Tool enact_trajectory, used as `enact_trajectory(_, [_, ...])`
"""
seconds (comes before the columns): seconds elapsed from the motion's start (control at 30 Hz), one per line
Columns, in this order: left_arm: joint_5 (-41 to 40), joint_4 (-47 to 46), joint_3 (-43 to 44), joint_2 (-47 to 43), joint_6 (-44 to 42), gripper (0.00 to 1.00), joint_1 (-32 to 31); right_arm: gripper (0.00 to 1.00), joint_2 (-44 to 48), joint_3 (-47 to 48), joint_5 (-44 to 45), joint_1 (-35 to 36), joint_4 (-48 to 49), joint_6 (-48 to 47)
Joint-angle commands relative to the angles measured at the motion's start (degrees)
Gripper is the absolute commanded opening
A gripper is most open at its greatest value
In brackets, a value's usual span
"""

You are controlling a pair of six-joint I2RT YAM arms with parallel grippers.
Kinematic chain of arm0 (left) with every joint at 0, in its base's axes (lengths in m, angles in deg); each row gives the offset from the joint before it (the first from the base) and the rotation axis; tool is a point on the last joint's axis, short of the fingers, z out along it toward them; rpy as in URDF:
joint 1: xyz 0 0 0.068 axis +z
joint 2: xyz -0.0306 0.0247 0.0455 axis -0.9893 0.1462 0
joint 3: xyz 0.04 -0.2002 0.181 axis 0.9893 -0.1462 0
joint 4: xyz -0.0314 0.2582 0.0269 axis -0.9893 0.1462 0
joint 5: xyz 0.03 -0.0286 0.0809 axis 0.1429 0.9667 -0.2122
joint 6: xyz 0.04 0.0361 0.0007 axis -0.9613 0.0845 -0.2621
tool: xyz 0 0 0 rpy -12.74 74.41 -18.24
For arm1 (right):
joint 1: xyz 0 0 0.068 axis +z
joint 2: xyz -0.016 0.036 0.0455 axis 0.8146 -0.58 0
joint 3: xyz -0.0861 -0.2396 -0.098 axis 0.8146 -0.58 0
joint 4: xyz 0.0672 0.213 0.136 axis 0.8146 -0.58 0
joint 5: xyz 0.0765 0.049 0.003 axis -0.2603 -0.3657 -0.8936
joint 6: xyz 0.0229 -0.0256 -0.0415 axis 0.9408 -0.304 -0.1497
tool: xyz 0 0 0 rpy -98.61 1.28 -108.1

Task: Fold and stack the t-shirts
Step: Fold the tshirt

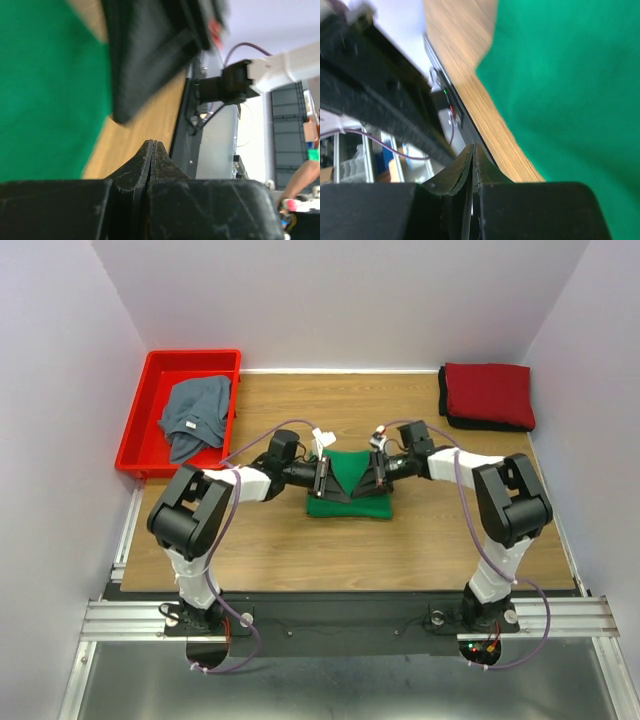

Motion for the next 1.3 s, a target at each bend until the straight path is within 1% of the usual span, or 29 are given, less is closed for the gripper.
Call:
enact_trajectory(0.0, [-1.50,-0.09,-1.47,5.67,-0.70,0.01,0.78,0.06,-3.55,-1.71,1.52,1.84,1.46,-0.38])
enact_trajectory(0.07, [-3.60,0.17,-1.82,8.92,-0.62,0.00,1.74,0.05,-6.78,-2.77,1.71,1.58,1.46,-2.56])
enact_trajectory(0.1, [-4.48,0.44,-1.91,9.90,-0.79,0.00,2.09,0.02,-7.59,-3.20,2.23,1.40,1.37,-3.37])
enact_trajectory(0.13, [-5.62,0.79,-1.92,10.69,-1.14,0.00,2.53,0.02,-8.21,-3.73,2.58,1.14,1.29,-3.98])
enact_trajectory(0.2, [-8.96,4.11,-0.87,12.63,-2.28,0.00,3.50,0.00,-9.27,-4.52,4.68,0.61,0.85,-5.92])
enact_trajectory(0.27, [-12.04,8.67,0.45,13.86,-5.70,0.00,4.12,0.01,-9.62,-5.14,6.35,-0.18,0.41,-7.06])
enact_trajectory(0.37, [-14.07,10.54,0.02,13.78,-7.29,0.00,5.60,0.01,-9.44,-5.58,8.21,-1.23,-1.17,-9.51])
enact_trajectory(0.43, [-14.07,10.63,-0.94,13.34,-7.73,0.00,6.57,0.00,-9.53,-5.93,8.65,-2.64,-2.58,-11.19])
enact_trajectory(0.53, [-13.99,11.69,-2.53,12.02,-9.66,0.00,8.51,0.01,-8.92,-6.63,9.79,-4.13,-6.44,-16.10])
enact_trajectory(0.7, [-9.95,12.30,-3.23,9.83,-11.42,0.00,9.22,0.01,-8.30,-7.60,12.25,-5.63,-10.14,-21.29])
enact_trajectory(0.83, [-7.93,13.27,-3.32,6.40,-13.00,0.00,9.39,0.01,-6.81,-5.59,14.62,-6.68,-13.47,-25.51])
enact_trajectory(0.9, [-6.52,13.88,-3.32,2.54,-13.88,0.03,9.22,0.01,-4.71,-3.04,15.50,-6.77,-16.37,-28.33])
enact_trajectory(0.97, [-6.43,15.37,-2.62,-0.45,-16.69,0.05,9.22,0.01,-3.04,-0.93,17.26,-6.95,-18.83,-30.00])
enact_trajectory(1.03, [-6.78,18.97,-0.61,-3.97,-19.76,0.12,9.22,0.01,-0.31,1.97,18.49,-6.86,-20.24,-31.67])
enact_trajectory(1.07, [-7.56,20.55,0.36,-5.63,-23.00,0.15,9.22,0.02,0.39,2.93,18.49,-6.86,-22.34,-32.28])
enact_trajectory(1.13, [-8.18,24.86,3.26,-6.79,-26.18,0.25,8.95,0.05,2.49,6.09,18.23,-6.86,-24.20,-34.13])
enact_trajectory(1.17, [-9.84,26.18,4.31,-8.10,-29.93,0.34,8.69,0.07,3.20,6.98,18.14,-6.95,-25.86,-34.31])
enact_trajectory(1.2, [-10.99,28.71,6.59,-8.63,-32.23,0.38,8.34,0.08,4.00,8.03,18.06,-6.95,-26.66,-34.75])
enact_trajectory(1.23, [-12.39,29.87,7.48,-9.16,-34.61,0.41,7.03,0.15,5.83,9.35,17.71,-6.95,-27.27,-34.84])
enact_trajectory(1.27, [-16.41,30.49,8.19,-9.69,-36.54,0.45,6.15,0.22,6.72,9.97,17.70,-6.86,-28.41,-35.27])
